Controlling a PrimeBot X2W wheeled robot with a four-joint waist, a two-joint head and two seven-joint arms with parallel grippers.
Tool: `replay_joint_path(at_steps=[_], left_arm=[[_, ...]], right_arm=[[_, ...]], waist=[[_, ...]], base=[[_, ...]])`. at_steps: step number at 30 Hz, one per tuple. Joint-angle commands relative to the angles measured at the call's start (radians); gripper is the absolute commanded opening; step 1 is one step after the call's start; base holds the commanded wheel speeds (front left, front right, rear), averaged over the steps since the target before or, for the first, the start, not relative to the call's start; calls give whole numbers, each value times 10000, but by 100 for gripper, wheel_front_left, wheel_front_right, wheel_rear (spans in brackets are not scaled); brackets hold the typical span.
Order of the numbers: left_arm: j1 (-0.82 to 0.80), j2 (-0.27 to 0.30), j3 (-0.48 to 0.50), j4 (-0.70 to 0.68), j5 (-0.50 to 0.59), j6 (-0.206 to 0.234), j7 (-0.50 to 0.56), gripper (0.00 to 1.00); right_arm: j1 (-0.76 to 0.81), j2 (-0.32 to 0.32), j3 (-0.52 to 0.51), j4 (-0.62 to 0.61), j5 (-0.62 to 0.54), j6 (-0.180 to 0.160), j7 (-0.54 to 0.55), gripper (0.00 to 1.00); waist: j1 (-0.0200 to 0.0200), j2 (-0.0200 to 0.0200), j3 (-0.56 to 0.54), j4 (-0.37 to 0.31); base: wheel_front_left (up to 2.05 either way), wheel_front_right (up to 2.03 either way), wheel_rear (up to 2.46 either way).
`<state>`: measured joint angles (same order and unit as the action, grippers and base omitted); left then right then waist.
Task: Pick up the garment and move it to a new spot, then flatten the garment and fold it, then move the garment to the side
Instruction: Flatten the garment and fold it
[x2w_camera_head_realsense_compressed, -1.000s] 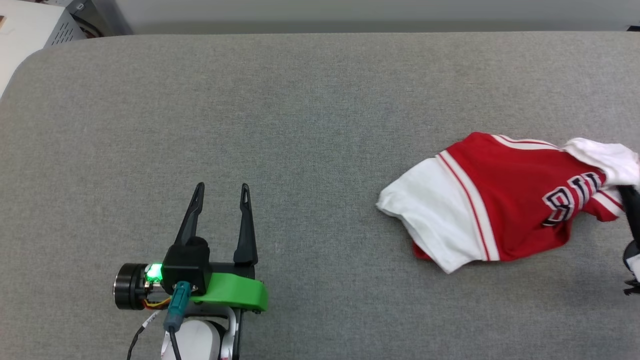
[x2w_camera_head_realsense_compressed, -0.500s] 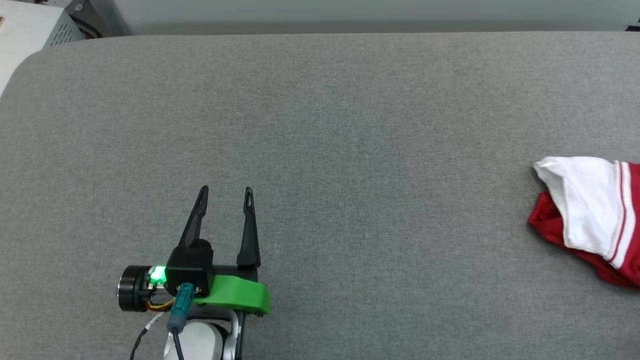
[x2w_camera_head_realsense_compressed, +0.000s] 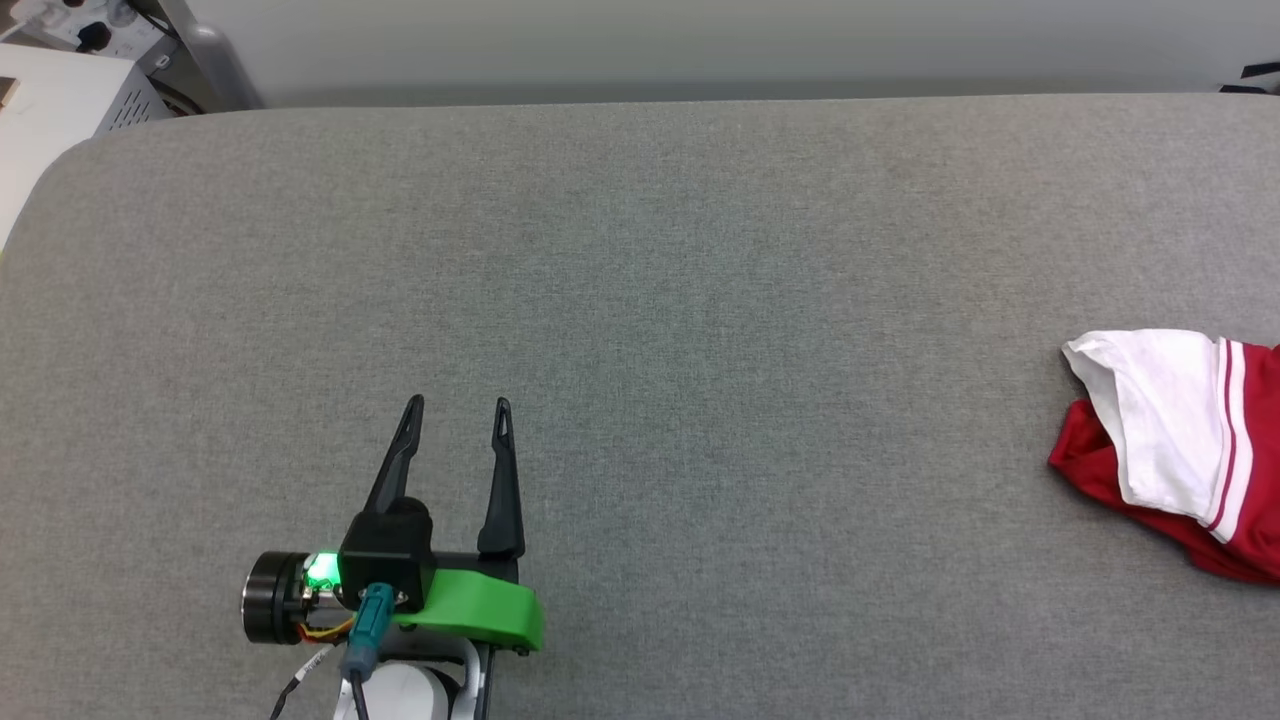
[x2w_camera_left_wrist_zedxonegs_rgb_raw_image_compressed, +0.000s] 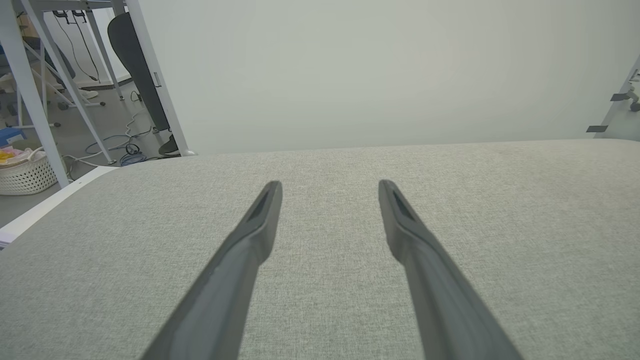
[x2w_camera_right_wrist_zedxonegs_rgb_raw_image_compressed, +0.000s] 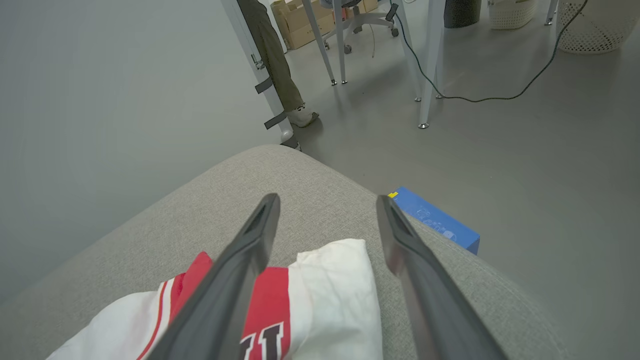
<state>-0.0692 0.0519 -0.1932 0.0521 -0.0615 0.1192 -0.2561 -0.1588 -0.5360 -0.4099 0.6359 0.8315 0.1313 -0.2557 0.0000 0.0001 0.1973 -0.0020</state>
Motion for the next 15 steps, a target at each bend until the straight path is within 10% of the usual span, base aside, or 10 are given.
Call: replay_joint_path(at_steps=[1,8,15], left_arm=[[166,-17,1,-27,-46,12,-57,100],[264,-17,19,-96,1,-17,-57,100],[143,-17,-98,-165,34,-54,-57,100]], right_arm=[[197,255,-420,-616,-720,-6,-57,100],[483,1136,-755,-4195,-3463,-6,313,100],[405,-7,1471,-6995,-4132,-6,3024,100]], waist=[[0,-1,-94,-31],[0,-1,-222,-89],[0,-1,-99,27]], base=[[0,0,0],[0,0,0],[0,0,0]])
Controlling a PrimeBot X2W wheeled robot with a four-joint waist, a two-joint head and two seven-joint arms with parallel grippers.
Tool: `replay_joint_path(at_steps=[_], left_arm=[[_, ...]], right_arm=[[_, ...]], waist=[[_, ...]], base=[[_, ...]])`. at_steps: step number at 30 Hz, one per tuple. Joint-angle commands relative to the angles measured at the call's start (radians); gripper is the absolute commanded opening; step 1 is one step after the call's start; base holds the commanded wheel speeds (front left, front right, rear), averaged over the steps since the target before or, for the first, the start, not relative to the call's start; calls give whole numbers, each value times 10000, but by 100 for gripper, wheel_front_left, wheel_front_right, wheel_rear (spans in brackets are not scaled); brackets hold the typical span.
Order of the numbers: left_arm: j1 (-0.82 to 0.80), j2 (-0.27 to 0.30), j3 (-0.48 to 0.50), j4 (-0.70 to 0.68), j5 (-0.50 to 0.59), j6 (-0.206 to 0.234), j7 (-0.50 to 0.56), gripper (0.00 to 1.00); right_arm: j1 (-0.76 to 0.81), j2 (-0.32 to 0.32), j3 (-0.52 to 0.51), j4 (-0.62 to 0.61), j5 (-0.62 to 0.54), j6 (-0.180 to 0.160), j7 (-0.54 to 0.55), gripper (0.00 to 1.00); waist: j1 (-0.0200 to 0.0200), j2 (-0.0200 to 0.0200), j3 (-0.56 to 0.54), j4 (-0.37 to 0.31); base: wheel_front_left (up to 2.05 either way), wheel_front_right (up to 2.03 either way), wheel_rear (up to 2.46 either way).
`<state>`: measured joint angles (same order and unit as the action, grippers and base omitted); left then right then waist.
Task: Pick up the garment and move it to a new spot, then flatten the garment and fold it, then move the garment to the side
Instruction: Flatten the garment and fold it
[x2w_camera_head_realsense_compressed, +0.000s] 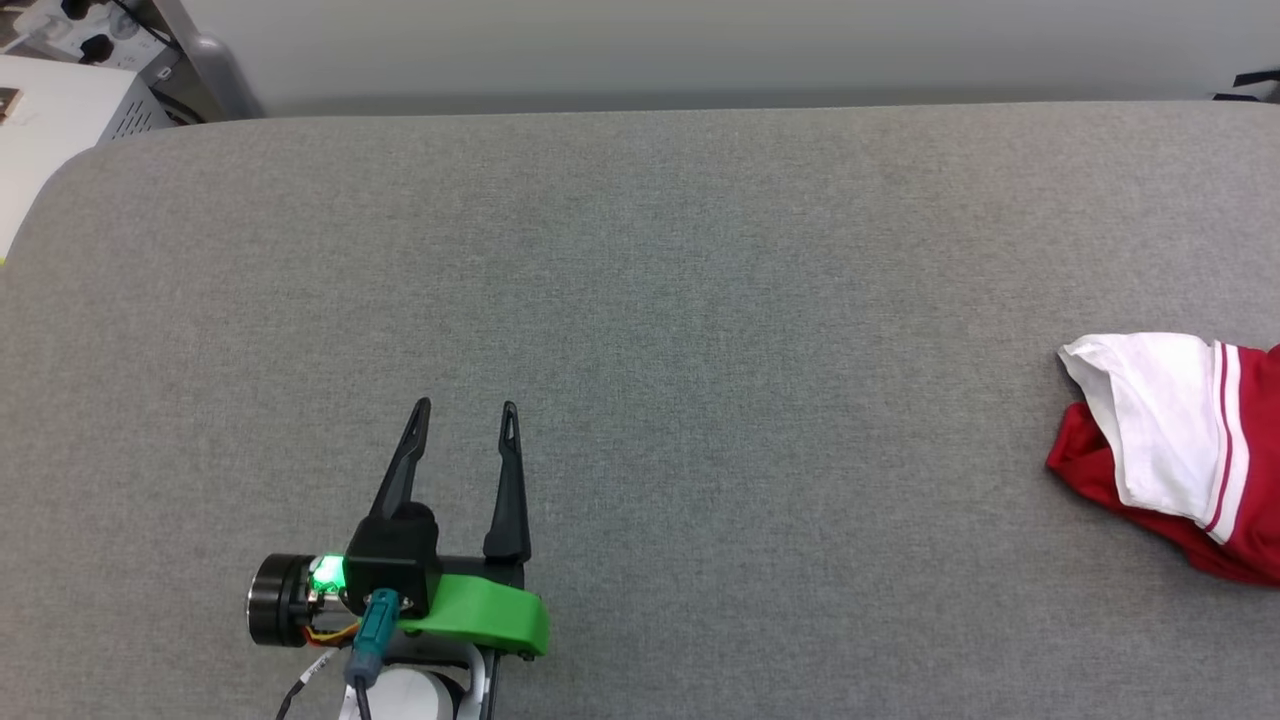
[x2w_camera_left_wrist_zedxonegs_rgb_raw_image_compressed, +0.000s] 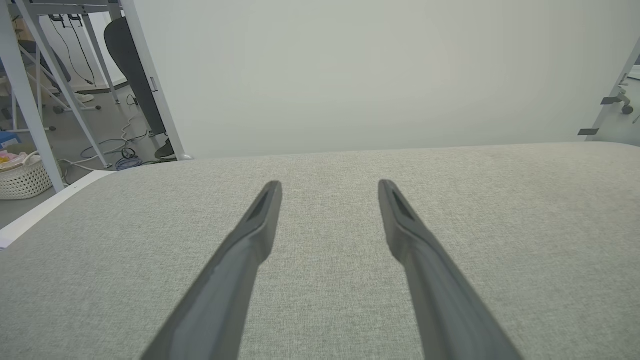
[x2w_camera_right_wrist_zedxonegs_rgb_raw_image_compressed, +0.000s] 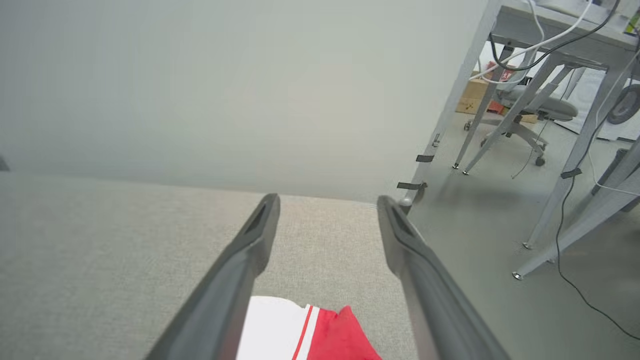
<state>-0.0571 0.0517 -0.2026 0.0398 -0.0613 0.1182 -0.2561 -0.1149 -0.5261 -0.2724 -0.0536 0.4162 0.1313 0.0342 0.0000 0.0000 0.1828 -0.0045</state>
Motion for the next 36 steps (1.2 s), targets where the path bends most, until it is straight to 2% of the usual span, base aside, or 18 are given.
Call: replay_joint_path(at_steps=[1,8,14,19,28,31,33,34,36], left_arm=[[-1,-15,-12,-57,45,-50,-57,100],[-121,-15,-18,-163,82,-40,-57,100],[-263,-15,-30,-244,61,-25,-57,100],[-444,-15,-85,-281,6,5,-57,100],[-844,-15,-135,-265,38,-7,-57,100],[-871,-15,-126,-241,32,6,-57,100],[-843,-15,-100,-228,27,30,-57,100],[-802,-15,-67,-218,31,45,-57,100],[-738,-15,-20,-186,24,67,-57,100]], right_arm=[[-24,-322,427,-360,111,-6,537,100],[454,-2274,2939,-1728,1189,-6,3963,100],[551,-3286,4194,-1973,1972,-6,5867,100],[251,-3325,4949,-1216,2196,-6,6295,100],[-936,-2866,6775,1891,1838,-6,5717,100],[-1077,-2712,7370,2705,2108,-6,5617,100],[-1240,-2575,7544,2983,2366,-6,5232,15],[-1336,-2490,7583,3069,2494,-6,5006,0],[-1535,-2434,7562,3150,2552,-6,4473,0]], waist=[[0,0,72,76],[0,0,251,262],[0,0,550,375],[0,0,927,500],[0,0,1581,788],[0,0,1593,830],[0,0,1544,806],[0,0,1485,763],[0,0,1361,687]], base=[[0,0,0],[0,0,0],[0,0,0],[0,0,0],[0,0,0],[0,0,0],[0,0,0],[0,0,0],[0,0,0]])
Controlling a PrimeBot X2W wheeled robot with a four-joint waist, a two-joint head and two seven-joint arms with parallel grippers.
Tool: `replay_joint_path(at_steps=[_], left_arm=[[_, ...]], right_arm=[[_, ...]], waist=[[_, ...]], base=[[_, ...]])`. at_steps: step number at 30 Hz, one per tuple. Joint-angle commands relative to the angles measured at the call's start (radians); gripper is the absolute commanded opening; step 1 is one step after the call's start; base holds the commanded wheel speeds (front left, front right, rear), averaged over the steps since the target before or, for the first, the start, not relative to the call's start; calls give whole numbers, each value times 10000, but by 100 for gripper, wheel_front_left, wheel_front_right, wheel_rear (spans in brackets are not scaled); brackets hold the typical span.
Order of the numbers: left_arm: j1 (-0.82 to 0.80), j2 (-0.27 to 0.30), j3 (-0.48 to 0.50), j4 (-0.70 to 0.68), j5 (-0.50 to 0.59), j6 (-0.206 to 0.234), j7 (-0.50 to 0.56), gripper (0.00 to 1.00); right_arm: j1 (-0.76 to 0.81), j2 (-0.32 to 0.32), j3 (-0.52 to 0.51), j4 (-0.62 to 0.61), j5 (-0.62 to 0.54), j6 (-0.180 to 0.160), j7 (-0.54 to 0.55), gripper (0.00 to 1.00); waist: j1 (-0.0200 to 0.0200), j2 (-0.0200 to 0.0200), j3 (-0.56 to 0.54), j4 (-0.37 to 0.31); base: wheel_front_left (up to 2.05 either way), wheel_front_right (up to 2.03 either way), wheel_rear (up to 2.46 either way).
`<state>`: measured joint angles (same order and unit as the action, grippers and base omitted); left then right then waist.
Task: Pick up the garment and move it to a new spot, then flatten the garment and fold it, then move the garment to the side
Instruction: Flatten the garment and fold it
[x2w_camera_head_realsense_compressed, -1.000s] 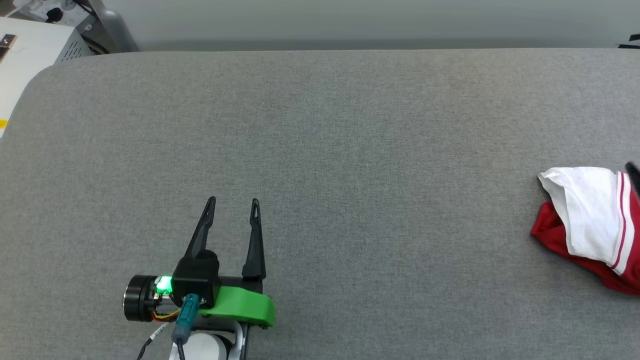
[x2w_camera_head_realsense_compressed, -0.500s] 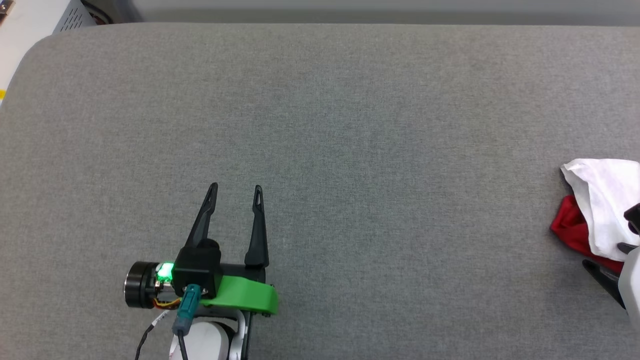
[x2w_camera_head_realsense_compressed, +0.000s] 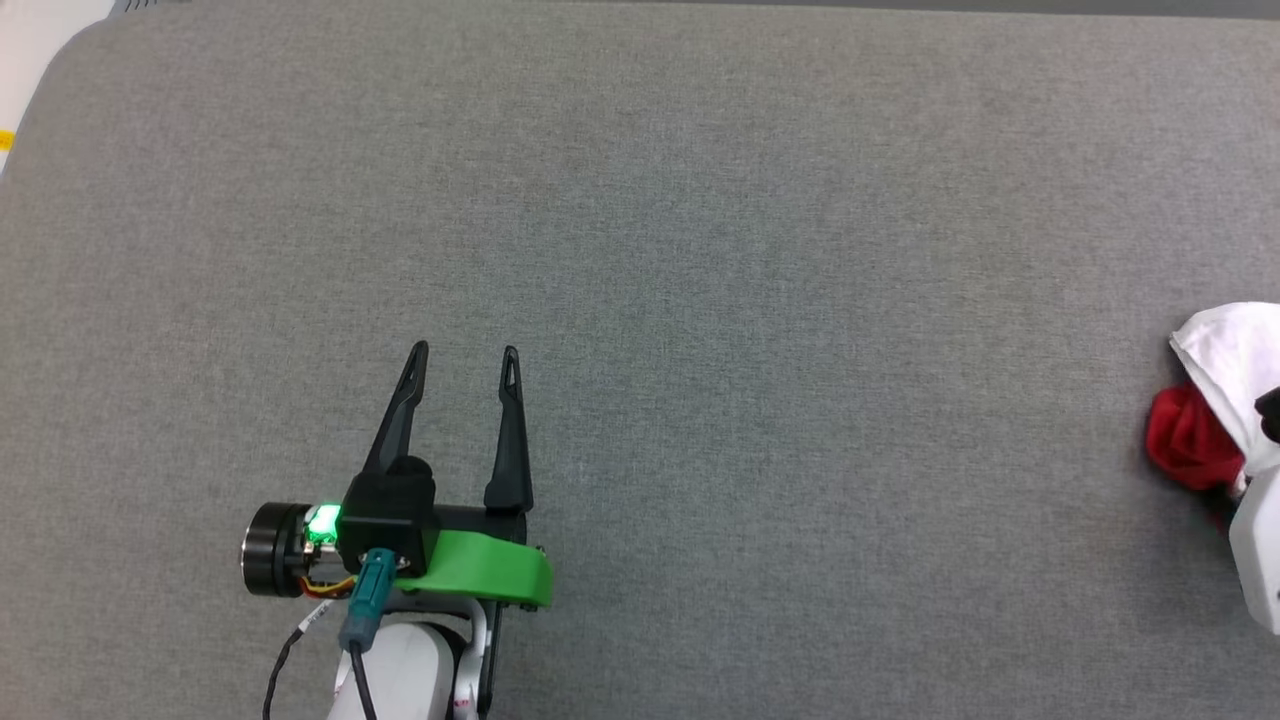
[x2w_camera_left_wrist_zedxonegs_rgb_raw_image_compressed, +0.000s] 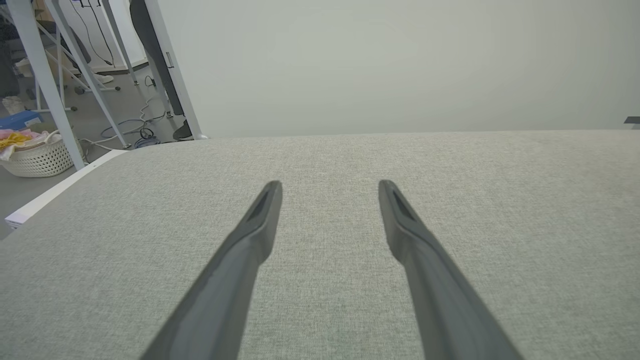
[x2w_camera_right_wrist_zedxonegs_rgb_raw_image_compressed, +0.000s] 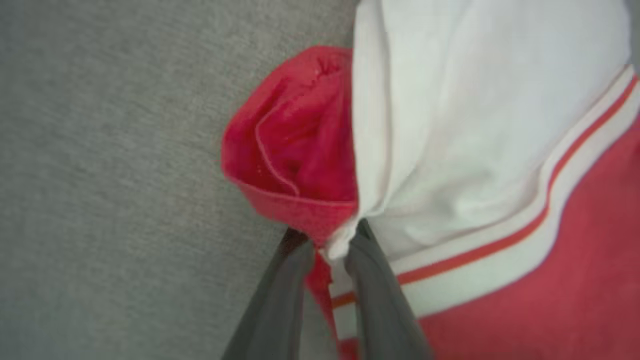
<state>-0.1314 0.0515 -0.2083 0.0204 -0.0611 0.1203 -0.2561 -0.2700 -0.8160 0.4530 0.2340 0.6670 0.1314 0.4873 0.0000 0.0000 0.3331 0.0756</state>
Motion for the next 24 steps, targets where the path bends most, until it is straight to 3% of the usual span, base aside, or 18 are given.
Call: replay_joint_path(at_steps=[1,7,11,18,24], left_arm=[[27,-13,40,22,18,42,-57,100],[195,-13,67,62,30,26,-57,100],[424,-13,139,85,55,16,-57,100],[746,-13,151,97,63,-26,-57,100],[824,-13,109,67,50,-52,-57,100]], right_arm=[[-86,464,249,299,32,-7,-387,0],[-311,495,-705,-72,52,-7,-2121,0],[-45,450,-1568,-716,44,-7,-2679,0],[676,519,-3217,-2378,-220,-7,-2792,0],[1098,1079,-4147,-4002,-732,-7,-2453,0]], waist=[[0,0,-219,-153],[0,0,-788,-384],[0,0,-1165,-551],[0,0,-1578,-655],[0,0,-1672,-522]], base=[[0,0,0],[0,0,0],[0,0,0],[0,0,0],[0,0,0]])
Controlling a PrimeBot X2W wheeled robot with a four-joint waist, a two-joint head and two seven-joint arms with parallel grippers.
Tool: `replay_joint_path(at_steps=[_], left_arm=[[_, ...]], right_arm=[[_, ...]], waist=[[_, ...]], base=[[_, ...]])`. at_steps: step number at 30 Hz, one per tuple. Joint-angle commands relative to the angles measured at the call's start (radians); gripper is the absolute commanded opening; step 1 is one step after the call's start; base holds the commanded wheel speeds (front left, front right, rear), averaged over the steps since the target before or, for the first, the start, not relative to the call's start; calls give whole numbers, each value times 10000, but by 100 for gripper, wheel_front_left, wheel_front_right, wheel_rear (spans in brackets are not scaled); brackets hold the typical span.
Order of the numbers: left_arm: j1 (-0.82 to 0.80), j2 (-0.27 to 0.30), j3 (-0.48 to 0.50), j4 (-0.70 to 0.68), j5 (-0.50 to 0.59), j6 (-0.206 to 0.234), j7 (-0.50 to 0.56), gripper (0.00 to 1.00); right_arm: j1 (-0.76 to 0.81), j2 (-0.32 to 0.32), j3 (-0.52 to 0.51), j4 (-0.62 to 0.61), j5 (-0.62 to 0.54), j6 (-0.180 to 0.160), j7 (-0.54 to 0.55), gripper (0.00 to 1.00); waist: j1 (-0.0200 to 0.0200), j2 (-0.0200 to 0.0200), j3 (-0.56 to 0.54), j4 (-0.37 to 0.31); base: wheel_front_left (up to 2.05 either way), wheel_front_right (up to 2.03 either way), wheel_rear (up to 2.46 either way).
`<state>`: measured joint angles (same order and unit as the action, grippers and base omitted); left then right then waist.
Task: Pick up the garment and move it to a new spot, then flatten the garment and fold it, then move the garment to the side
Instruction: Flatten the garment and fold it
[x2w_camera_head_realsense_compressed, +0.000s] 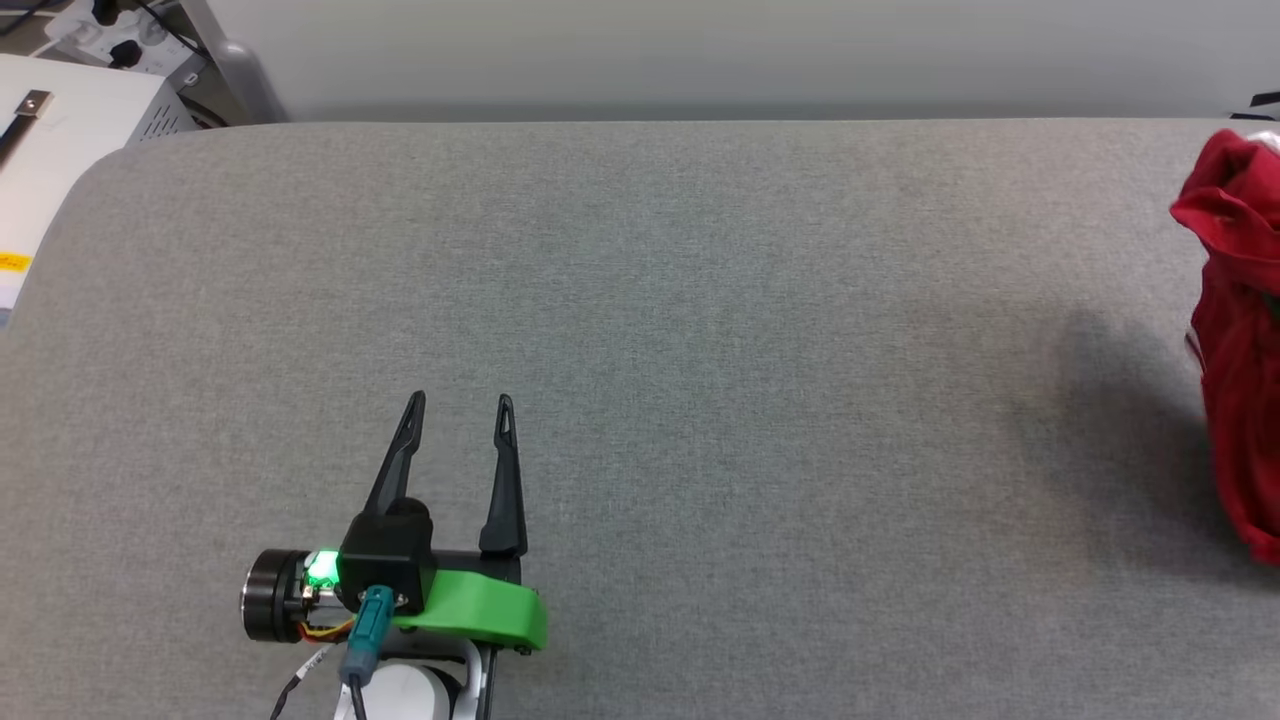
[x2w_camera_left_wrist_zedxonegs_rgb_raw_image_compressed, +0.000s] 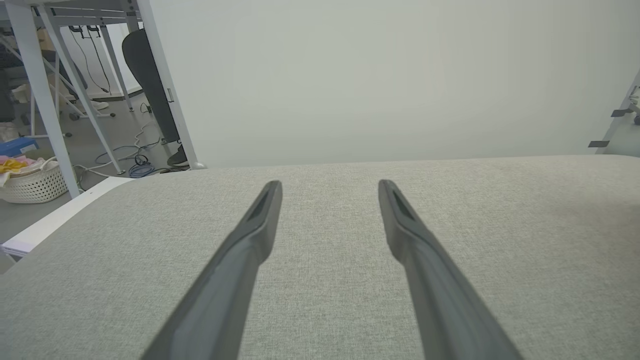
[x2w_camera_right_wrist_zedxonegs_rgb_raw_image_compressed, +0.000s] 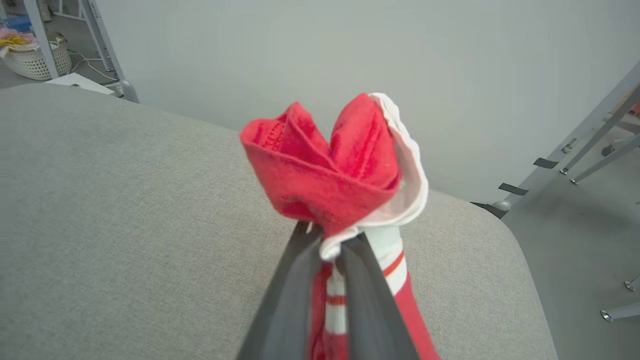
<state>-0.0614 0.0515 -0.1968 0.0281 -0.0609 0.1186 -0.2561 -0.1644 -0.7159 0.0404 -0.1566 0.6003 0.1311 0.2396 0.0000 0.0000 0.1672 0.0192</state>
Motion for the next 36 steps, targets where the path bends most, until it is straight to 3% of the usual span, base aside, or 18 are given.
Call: replay_joint_path(at_steps=[1,6,12,22,28,29,33,36], left_arm=[[126,-13,-13,-14,43,-34,-57,100],[54,-13,-116,-16,-13,-31,-57,100],[-135,-13,-218,-20,-83,15,-57,100],[-460,-13,-461,10,-349,201,-57,100],[-572,-13,-527,30,-484,327,-57,100],[-594,-13,-544,37,-508,355,-57,100],[-679,-13,-577,61,-535,401,-57,100],[-730,-13,-537,85,-517,418,-57,100]], right_arm=[[14,186,-52,-324,-166,-4,99,0],[-690,800,417,-736,-518,-4,286,0],[-2440,1568,2294,144,-629,-4,248,0],[-5546,3049,6910,3431,-253,-4,-375,0],[-6319,4064,9768,5471,118,-4,-712,0],[-6360,4332,10689,6095,380,-4,-673,0],[-6374,4668,11910,7144,1016,-4,-673,0],[-6423,4838,12176,7617,1310,-4,-980,0]], waist=[[0,0,-14,82],[0,0,68,329],[0,0,334,740],[0,0,1001,1519],[0,0,1239,1714],[0,0,1281,1726],[0,0,1341,1705],[0,0,1320,1604]], base=[[0,0,0],[0,0,0],[0,0,0],[0,0,0],[0,0,0],[0,0,0],[0,0,0],[0,0,0]])
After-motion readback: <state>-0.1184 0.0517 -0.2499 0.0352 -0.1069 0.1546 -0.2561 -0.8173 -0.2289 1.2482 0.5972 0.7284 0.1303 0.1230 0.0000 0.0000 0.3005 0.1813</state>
